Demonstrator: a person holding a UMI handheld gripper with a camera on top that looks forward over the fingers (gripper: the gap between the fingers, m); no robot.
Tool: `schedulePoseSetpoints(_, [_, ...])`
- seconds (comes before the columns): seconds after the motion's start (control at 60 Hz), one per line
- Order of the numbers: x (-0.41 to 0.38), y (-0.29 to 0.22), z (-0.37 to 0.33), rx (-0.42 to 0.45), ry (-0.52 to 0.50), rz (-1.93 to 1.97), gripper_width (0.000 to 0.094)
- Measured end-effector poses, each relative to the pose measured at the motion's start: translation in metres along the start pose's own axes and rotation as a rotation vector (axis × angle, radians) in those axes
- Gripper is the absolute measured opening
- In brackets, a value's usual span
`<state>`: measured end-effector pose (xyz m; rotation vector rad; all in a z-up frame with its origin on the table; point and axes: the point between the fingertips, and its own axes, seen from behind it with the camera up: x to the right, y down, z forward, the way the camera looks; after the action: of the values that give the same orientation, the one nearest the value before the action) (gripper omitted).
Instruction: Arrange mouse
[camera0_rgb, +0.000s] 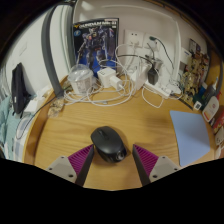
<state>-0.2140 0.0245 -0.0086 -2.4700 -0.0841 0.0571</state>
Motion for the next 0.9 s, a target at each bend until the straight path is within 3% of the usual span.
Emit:
schedulePoseSetpoints(0.117, [-0.001, -0.015, 0.014, 0.004, -0.002, 0.026, 0.0766])
schedulePoseSetpoints(0.25, [-0.002, -0.027, 0.024, 0.005, 0.001, 0.04, 0.0665])
schedulePoseSetpoints(0.333, [0.003, -0.033, 0.029, 0.006, 0.024, 0.064, 0.0548])
schedulePoseSetpoints(0.65, [0.01, -0.032, 0.03, -0.055, 0.069, 0.092, 0.0429])
schedulePoseSetpoints(0.767, [0.011, -0.03, 0.028, -0.04, 0.071, 0.117, 0.0328])
schedulePoseSetpoints(0.9, [0.011, -0.03, 0.027, -0.037, 0.05, 0.1, 0.0308])
